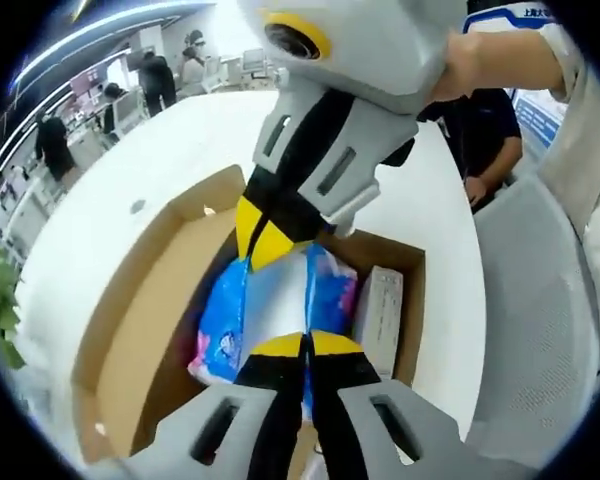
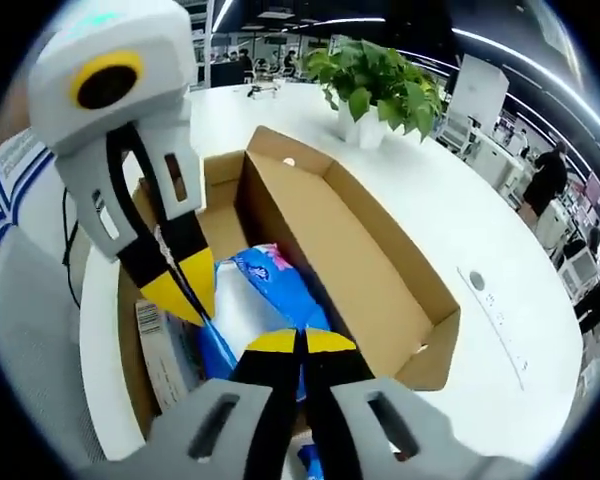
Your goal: Operate the shoe box by opening the lid, removing the specified soft item, and placing it in the target area until the item is outside and the box remains undamaged.
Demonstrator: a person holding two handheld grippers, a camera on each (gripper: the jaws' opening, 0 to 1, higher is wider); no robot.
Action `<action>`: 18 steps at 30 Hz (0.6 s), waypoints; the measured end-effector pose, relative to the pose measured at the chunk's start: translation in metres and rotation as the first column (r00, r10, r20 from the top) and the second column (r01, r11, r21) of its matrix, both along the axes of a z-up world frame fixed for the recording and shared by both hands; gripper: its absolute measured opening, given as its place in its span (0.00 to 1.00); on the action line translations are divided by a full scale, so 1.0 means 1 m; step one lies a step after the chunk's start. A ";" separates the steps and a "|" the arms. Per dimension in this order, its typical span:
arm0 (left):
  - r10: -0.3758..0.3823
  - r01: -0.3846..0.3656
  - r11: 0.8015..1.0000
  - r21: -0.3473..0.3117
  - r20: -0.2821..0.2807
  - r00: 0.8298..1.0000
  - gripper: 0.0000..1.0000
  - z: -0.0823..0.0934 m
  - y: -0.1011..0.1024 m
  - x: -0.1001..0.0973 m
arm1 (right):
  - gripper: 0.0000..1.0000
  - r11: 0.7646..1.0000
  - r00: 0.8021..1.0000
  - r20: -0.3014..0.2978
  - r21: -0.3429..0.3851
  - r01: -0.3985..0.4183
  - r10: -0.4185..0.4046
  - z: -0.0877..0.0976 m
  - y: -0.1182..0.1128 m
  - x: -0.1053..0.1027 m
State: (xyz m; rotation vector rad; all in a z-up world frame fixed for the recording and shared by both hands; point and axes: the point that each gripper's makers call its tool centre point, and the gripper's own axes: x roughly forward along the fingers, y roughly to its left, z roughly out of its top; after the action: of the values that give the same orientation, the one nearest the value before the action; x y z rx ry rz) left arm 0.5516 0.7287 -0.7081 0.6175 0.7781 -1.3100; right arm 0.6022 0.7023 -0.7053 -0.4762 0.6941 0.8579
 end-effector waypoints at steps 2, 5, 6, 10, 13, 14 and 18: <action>0.004 -0.004 1.000 -0.003 0.007 1.000 0.00 0.006 0.002 0.001 | 0.00 1.000 1.000 0.006 0.007 -0.002 0.002 0.005 0.001 0.001; 0.009 -0.008 1.000 -0.011 0.019 1.000 0.00 0.018 0.004 0.002 | 0.00 1.000 1.000 0.021 0.019 -0.013 0.013 0.017 0.004 0.001; 0.010 -0.010 1.000 -0.012 0.021 1.000 0.00 0.021 0.004 0.003 | 0.00 1.000 1.000 0.027 0.021 -0.015 0.014 0.020 0.004 0.001; 0.001 0.000 1.000 -0.020 0.035 0.999 0.00 0.037 0.003 0.000 | 0.00 0.999 0.999 0.047 0.034 -0.028 0.026 0.034 0.006 0.000; -0.003 0.004 1.000 -0.027 0.039 0.999 0.00 0.048 0.002 -0.001 | 0.00 0.998 0.998 0.057 0.046 -0.034 0.031 0.044 0.006 0.000; -0.005 0.006 1.000 -0.030 0.042 0.999 0.00 0.052 0.001 -0.002 | 0.00 0.998 0.998 0.060 0.048 -0.036 0.033 0.048 0.006 -0.001; -0.012 0.015 0.999 -0.049 0.044 0.999 0.00 0.068 -0.005 -0.006 | 0.00 0.997 0.996 0.072 0.058 -0.048 0.044 0.061 0.003 -0.004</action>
State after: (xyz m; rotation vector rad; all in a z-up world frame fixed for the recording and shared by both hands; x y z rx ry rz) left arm 0.5454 0.7235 -0.6400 0.6111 0.7055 -1.3201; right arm 0.5978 0.7051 -0.6446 -0.4688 0.5927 0.8986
